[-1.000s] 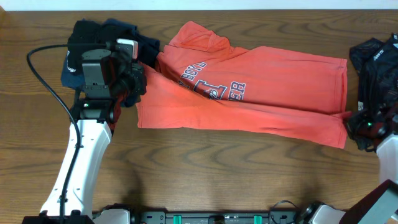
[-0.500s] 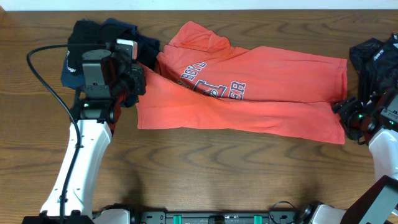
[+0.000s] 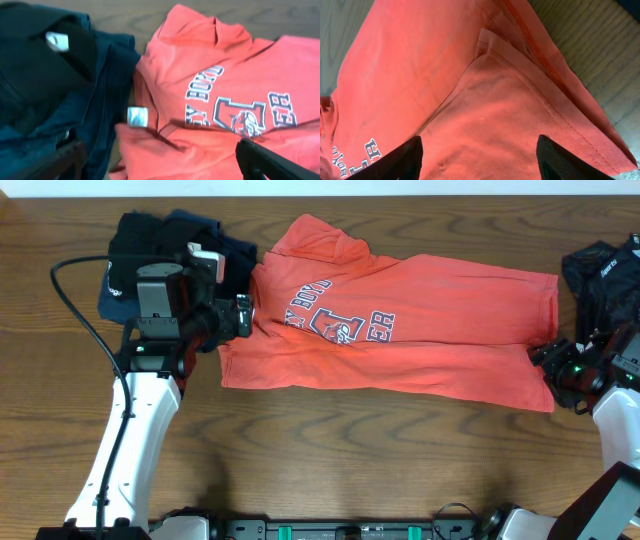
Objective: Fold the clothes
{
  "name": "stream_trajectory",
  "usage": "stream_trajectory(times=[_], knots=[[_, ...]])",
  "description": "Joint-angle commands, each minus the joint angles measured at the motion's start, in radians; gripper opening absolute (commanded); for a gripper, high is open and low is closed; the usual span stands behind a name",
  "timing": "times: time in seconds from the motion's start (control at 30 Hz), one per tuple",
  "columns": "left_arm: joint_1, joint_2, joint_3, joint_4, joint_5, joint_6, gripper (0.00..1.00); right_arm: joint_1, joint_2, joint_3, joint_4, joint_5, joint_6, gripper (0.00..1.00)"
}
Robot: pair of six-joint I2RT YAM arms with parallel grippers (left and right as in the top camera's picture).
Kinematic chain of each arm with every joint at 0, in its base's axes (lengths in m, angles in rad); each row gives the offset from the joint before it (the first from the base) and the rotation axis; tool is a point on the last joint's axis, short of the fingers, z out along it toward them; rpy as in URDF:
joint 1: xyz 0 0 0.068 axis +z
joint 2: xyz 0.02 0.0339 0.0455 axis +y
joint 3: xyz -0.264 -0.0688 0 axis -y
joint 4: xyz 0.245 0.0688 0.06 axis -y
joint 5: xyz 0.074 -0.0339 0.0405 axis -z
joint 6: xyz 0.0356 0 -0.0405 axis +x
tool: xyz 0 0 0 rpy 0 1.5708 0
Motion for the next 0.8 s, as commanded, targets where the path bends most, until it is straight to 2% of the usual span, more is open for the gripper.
stream_trajectory(times=[0.0,0.23,0.4,0.53,0.67,0.77], knots=[[0.001,-0.005,0.005,-0.050,-0.013,-0.005,0.98,-0.032,0.002,0.016,-0.005,-0.013,-0.037,0.72],[0.001,-0.003,0.005,-0.306,-0.019,-0.004,0.98,-0.089,0.002,0.015,-0.101,0.036,-0.040,0.76],[0.001,-0.002,-0.011,-0.438,-0.145,-0.005,0.98,-0.116,0.003,0.013,-0.233,0.197,-0.011,0.74],[0.001,0.000,-0.064,-0.446,-0.152,-0.053,0.98,-0.116,0.003,-0.015,-0.245,0.215,-0.004,0.68],[0.001,0.021,-0.127,-0.407,-0.151,-0.081,0.98,-0.115,0.003,-0.071,-0.145,0.208,-0.002,0.67],[0.001,0.059,-0.147,-0.393,-0.151,-0.084,0.98,-0.115,0.003,-0.135,-0.087,0.188,0.064,0.59]])
